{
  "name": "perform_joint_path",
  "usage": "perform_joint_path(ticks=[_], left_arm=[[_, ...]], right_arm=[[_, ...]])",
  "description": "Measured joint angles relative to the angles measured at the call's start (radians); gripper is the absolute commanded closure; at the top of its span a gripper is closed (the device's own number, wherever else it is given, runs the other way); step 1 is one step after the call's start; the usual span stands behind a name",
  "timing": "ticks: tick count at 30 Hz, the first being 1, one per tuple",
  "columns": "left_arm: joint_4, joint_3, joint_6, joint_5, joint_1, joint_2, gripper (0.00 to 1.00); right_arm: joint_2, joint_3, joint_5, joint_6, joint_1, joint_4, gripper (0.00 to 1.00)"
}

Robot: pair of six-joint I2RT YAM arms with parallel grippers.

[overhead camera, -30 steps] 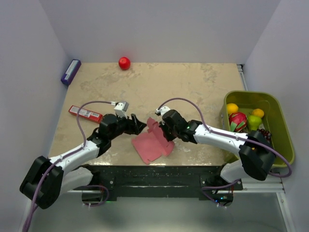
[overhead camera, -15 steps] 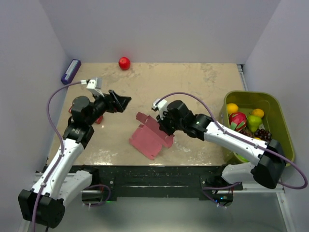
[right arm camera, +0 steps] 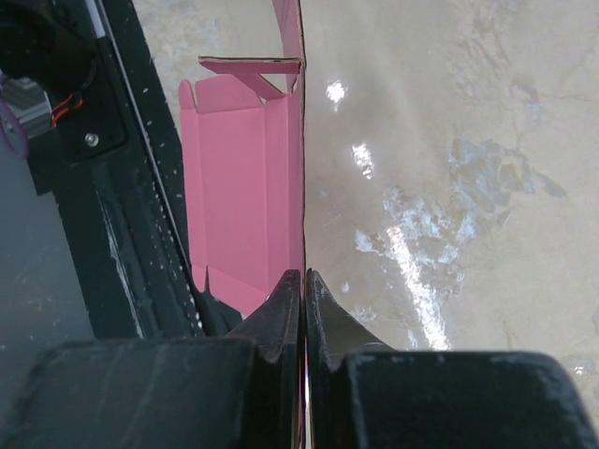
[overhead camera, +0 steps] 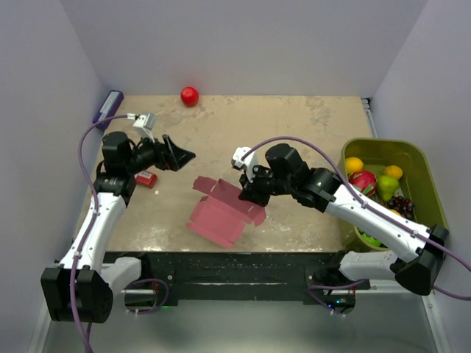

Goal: Fold the paper box

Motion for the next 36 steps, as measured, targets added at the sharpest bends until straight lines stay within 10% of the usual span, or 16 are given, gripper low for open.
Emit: perform_joint_path(ticks=[36], left_arm=[[0.062, -0.290, 0.130, 0.149, -0.233, -0.121, 0.27]], right_arm=[[0.103, -0.046, 0.062, 0.043, 0.000, 0.006, 1.00]])
